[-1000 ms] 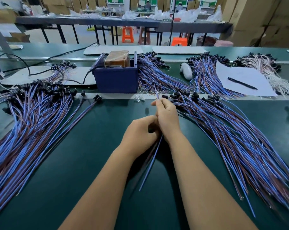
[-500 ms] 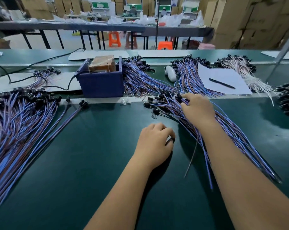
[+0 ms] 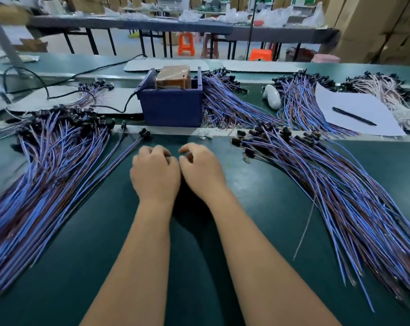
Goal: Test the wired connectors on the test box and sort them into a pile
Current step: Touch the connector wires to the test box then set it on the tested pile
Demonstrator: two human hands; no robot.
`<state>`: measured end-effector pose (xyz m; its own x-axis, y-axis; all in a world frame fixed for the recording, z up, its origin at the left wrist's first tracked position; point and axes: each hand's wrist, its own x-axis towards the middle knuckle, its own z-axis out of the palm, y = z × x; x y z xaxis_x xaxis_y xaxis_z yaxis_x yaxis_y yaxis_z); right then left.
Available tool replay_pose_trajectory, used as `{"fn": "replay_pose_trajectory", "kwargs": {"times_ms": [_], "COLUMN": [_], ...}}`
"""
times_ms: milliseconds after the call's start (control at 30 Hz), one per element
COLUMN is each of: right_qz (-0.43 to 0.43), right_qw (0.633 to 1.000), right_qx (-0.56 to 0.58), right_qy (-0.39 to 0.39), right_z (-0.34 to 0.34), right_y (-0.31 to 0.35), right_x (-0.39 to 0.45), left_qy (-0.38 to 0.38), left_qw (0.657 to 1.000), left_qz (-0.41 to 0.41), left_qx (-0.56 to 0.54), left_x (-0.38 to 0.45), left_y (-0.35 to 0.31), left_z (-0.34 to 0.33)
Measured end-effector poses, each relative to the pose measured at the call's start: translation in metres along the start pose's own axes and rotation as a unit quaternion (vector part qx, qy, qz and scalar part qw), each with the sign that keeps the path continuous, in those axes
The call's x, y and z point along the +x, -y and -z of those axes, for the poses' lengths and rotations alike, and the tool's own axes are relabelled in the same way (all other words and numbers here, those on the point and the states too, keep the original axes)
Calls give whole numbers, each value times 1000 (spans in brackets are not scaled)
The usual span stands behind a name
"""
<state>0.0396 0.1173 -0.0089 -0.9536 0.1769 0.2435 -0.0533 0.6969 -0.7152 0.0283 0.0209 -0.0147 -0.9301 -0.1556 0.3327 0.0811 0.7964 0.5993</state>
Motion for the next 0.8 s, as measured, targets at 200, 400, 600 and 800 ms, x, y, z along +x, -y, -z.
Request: {"fn": "replay_pose_trajectory", "kwargs": {"times_ms": [200, 400, 600, 800], "right_qz": [33, 35, 26, 27], "right_qw": [997, 998, 998, 998], "right_qx": [-56, -11, 11, 23], "right_qy": [37, 52, 57, 56], "right_z": [-18, -18, -17, -15], "right_y": [2, -2, -3, -2], "right_x": [9, 7, 6, 3], "left_qy": [48, 48, 48, 31], "left_qw": [993, 989, 992, 994], "left_qz": [50, 62, 54, 52], "left_qx": [93, 123, 105, 87], "left_x": [29, 37, 37, 38], "left_y": [23, 27, 30, 32], "left_z": [7, 3, 3, 5]}}
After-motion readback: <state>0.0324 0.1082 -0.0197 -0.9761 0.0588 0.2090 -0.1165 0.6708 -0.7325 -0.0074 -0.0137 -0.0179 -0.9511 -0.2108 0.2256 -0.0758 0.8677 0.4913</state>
